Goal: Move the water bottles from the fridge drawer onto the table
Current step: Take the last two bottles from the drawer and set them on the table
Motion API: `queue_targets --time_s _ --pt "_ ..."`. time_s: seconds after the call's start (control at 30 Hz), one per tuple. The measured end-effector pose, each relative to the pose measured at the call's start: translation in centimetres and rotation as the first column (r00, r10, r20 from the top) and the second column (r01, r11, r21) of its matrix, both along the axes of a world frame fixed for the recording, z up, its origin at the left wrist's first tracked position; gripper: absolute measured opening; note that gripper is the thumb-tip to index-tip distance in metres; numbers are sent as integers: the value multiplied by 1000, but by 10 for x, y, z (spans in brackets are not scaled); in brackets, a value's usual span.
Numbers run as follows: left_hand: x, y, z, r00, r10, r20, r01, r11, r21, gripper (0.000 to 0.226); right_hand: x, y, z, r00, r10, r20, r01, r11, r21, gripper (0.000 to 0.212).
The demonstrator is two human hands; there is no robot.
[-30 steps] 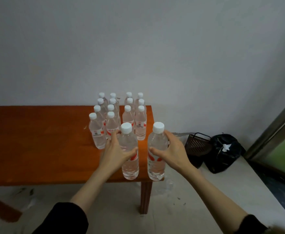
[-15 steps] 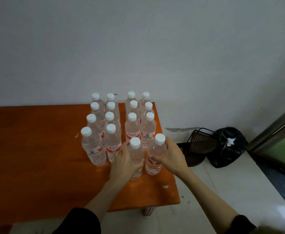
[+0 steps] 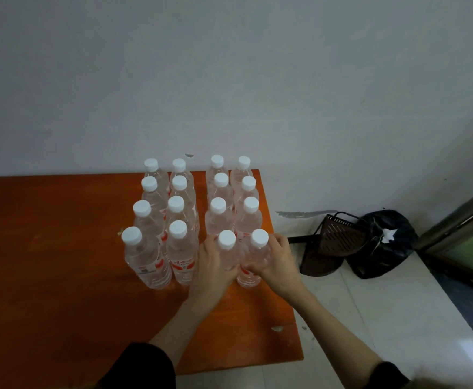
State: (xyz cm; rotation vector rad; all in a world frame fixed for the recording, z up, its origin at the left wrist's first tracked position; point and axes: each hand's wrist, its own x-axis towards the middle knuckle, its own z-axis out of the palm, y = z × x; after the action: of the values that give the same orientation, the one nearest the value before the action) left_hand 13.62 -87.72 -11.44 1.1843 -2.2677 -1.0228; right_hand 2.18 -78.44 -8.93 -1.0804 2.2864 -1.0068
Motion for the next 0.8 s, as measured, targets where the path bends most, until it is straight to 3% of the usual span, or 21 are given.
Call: queue_targets --time_s 0.23,0.4,0.57,0.67,0.8 --pt "-6 -3 -1 994 68 -84 -61 995 85 84 0 -3 -8 999 -21 41 20 1000 8 74" --pt "2 -3 -1 997 16 -79 -8 995 101 81 3 2 -11 998 13 54 -12 1000 -18 74" --pt "17 19 5 996 -41 -76 47 995 89 79 13 35 1 994 73 84 -62 990 -123 50" --pt "35 40 -4 994 -99 -35 102 992 74 72 20 66 -7 995 95 0 -95 995 -8 65" --pt "45 69 2 968 -217 127 222 975 -31 72 12 107 -8 959 103 -263 -55 982 182 75"
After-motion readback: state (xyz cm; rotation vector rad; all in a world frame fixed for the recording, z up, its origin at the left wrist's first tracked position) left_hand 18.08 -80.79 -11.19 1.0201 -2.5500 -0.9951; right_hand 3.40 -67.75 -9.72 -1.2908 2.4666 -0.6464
